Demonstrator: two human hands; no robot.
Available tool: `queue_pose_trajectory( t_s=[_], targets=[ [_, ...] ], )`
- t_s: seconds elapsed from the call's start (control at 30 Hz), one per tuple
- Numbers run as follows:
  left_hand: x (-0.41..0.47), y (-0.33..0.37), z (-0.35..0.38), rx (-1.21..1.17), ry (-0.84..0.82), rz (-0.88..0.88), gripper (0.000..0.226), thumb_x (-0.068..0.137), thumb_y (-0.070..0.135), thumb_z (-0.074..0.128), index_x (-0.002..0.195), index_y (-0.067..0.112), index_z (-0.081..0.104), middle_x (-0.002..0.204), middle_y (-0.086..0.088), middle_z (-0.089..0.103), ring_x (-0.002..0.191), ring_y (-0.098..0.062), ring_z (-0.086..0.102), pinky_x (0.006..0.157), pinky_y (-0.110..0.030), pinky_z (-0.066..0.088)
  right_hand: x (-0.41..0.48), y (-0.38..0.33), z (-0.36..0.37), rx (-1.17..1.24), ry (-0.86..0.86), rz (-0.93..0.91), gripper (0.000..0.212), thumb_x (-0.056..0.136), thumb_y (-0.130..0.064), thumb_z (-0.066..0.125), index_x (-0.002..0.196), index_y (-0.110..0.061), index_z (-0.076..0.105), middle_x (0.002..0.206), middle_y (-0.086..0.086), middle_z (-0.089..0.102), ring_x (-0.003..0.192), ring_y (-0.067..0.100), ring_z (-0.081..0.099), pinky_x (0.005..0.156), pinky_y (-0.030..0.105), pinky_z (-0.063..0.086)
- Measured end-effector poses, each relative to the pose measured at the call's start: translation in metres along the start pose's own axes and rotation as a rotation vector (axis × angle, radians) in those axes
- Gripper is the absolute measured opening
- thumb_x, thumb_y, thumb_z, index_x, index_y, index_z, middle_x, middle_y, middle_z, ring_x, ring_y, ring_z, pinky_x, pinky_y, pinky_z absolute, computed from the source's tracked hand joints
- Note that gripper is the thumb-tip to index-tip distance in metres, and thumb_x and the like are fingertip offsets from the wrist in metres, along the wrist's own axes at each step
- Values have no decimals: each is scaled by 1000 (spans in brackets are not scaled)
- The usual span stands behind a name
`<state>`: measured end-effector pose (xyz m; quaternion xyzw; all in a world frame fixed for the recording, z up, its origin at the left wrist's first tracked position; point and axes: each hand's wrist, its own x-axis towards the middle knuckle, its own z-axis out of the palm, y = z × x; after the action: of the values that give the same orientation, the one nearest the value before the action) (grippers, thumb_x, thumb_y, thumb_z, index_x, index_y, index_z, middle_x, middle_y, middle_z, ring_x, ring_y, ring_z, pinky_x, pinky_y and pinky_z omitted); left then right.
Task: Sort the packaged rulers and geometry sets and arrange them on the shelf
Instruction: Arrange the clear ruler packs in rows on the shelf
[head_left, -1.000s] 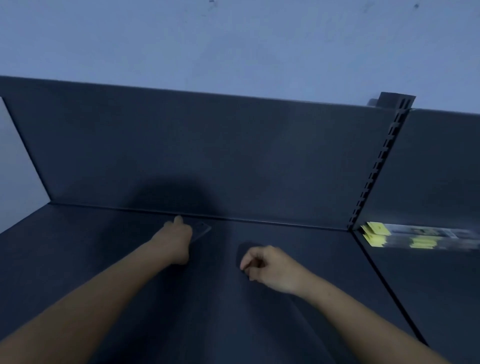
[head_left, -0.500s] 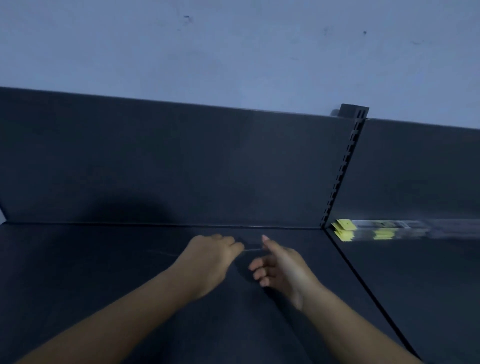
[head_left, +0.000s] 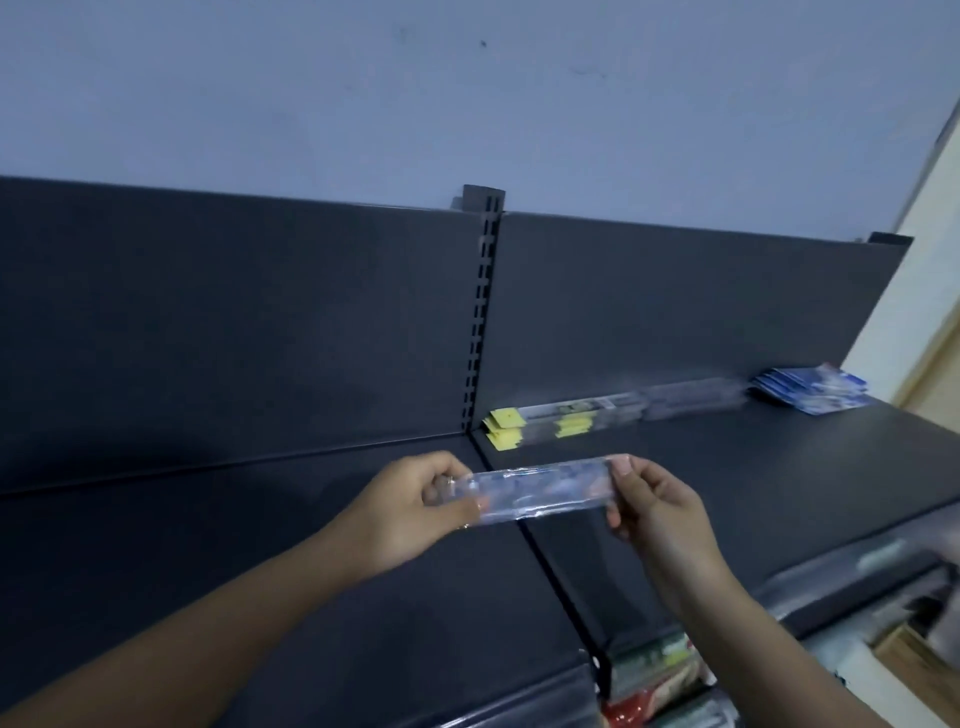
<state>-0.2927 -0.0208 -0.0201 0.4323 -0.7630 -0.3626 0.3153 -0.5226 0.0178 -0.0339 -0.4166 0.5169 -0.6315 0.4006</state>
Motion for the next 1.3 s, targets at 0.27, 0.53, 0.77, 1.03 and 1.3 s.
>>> queue_pose_trajectory(
  t_s=[0.27,0.53,0.77,1.03,1.3],
  targets=[
    [67,60,107,-448,-52,-281,21,82,24,70,71,5,66,59,-2,65,54,-9,55,61,-20,45,22,-12,-143,73,132,24,17,94,-19,51,85,-6,57,47,5,50,41,12,41,40,18,36],
    [107,89,191,-517,-62,-364,25,88,25,63,66,13,62,62,1,61,56,-6,54,64,-20,47,62,-12,-238,357,23,363,9,90,-5,52,87,-4,60,65,10,69,45,9,59,44,16,50],
    [134,84,195,-601,35,-430,22,88,28,61,71,14,62,64,-1,62,57,-10,55,61,-22,48,121,-1,-217,430,-49,548,8,91,-5,53,86,-2,59,60,12,67,43,12,62,42,19,51],
    [163,48,161,-375,382,-432,6,90,11,59,86,12,64,78,-3,64,68,-11,56,63,-21,44,238,-4,-237,613,223,493,27,99,-11,43,72,-6,46,55,11,55,41,16,60,34,17,46],
    [175,15,154,230,502,-305,19,84,9,65,96,21,57,93,12,55,90,-9,53,72,-12,42,334,-2,-252,564,125,498,36,85,-14,66,113,5,55,120,9,54,103,21,64,76,17,53]
  ],
)
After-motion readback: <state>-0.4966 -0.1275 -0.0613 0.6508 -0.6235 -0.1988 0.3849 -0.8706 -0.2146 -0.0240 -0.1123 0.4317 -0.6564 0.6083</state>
